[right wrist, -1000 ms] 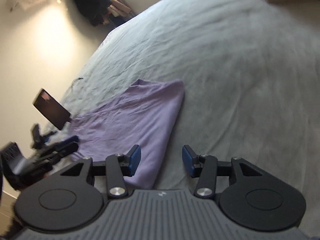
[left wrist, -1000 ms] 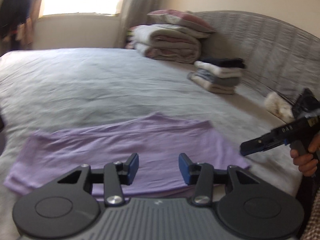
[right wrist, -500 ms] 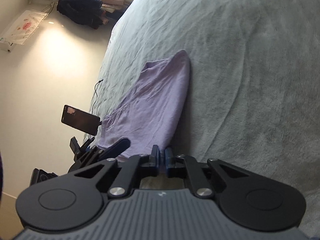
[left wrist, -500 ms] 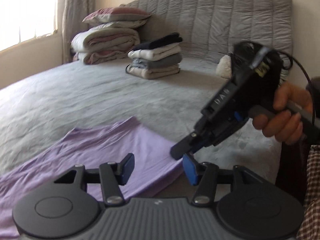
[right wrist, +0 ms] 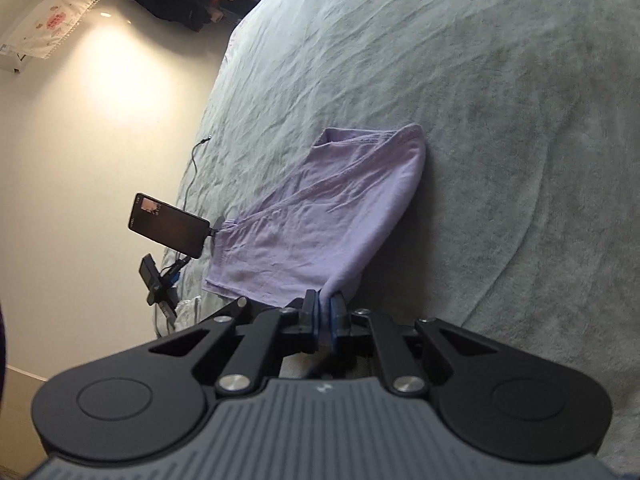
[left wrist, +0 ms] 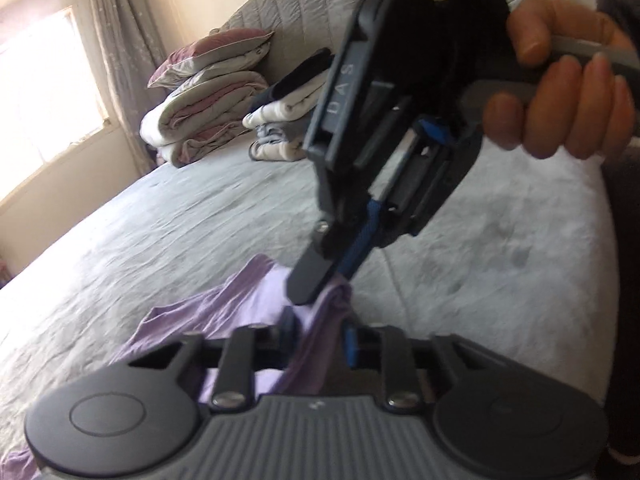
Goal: Fold clothes
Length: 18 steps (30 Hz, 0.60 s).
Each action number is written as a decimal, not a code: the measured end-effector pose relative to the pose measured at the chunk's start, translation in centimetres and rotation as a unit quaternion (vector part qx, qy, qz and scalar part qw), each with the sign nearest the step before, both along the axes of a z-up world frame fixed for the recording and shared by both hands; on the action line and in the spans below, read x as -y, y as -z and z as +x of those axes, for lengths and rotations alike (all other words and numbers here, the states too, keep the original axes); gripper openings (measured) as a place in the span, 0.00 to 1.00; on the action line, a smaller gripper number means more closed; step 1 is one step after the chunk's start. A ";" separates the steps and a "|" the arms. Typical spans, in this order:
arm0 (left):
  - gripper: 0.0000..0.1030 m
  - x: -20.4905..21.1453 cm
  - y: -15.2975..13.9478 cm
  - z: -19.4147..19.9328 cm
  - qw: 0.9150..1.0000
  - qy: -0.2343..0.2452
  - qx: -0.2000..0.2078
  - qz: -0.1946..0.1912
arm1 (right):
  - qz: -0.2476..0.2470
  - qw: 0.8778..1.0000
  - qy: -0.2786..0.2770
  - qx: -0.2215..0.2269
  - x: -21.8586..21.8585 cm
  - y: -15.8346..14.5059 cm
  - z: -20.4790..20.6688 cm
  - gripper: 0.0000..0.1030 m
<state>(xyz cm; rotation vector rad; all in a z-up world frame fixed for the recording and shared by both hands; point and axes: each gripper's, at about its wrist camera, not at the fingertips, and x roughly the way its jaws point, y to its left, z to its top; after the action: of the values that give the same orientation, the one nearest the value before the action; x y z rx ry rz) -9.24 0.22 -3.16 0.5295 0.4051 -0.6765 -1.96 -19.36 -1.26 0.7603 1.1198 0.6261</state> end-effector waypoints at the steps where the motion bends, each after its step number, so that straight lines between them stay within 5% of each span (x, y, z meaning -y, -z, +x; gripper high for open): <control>1: 0.10 -0.1 0.1 0.2 1.000 -0.004 -0.006 0.002 | 0.001 1.000 0.005 -0.001 0.2 0.2 0.0 0.13; 11: 0.08 -0.5 0.3 0.6 0.998 -0.036 -0.043 -0.018 | 0.029 0.993 0.114 -0.020 2.3 5.0 2.5 0.16; 18: 0.08 -0.7 0.8 0.7 0.992 -0.084 -0.074 -0.063 | 0.059 0.987 0.147 0.022 1.9 6.0 5.0 0.16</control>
<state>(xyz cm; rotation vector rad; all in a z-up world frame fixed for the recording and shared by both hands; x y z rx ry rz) -8.58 0.93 -4.00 0.3228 0.5369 -0.5767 3.04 -21.22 -7.27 0.9873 0.9131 0.4589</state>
